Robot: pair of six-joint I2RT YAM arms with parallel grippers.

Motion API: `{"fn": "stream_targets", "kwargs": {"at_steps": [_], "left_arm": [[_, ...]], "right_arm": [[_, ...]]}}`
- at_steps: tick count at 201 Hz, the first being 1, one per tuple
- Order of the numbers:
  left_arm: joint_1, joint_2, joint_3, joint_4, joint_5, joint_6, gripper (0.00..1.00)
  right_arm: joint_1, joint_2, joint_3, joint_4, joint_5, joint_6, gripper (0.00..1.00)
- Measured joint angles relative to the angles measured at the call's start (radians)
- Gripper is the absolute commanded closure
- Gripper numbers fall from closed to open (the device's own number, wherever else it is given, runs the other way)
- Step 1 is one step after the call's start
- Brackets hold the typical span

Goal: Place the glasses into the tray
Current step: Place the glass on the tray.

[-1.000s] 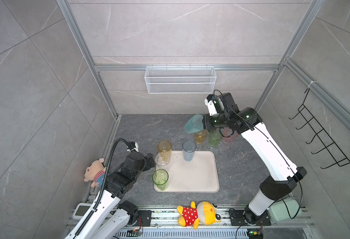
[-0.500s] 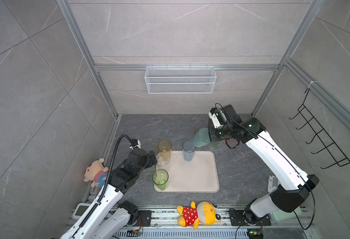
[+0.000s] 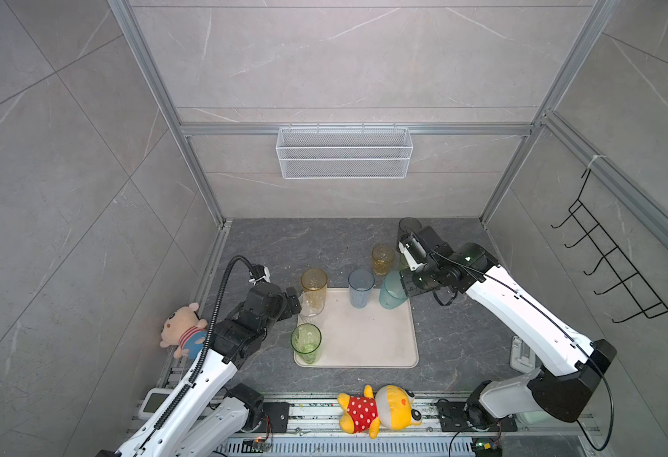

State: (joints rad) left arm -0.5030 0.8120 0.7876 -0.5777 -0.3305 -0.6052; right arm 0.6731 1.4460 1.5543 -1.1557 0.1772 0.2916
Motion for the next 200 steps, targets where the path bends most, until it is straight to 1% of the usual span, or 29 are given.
{"fn": "stream_targets", "kwargs": {"at_steps": [47,101,142,200], "left_arm": [[0.000,-0.013,0.000,0.000,0.000,0.000,0.04],[0.000,-0.029,0.000,-0.001,0.000,0.000,0.04],[0.000,-0.039,-0.001,-0.001,0.000,0.000,0.04],[0.000,-0.057,-0.001,-0.005,-0.001,0.000,0.04]], "right_arm": [[0.061,0.000,-0.093,0.031,0.020,0.030,1.00],[0.100,0.012,-0.172,0.113,0.017,0.087,1.00],[0.130,0.068,-0.224,0.186,0.013,0.133,1.00],[0.186,0.148,-0.228,0.249,0.011,0.162,1.00]]}}
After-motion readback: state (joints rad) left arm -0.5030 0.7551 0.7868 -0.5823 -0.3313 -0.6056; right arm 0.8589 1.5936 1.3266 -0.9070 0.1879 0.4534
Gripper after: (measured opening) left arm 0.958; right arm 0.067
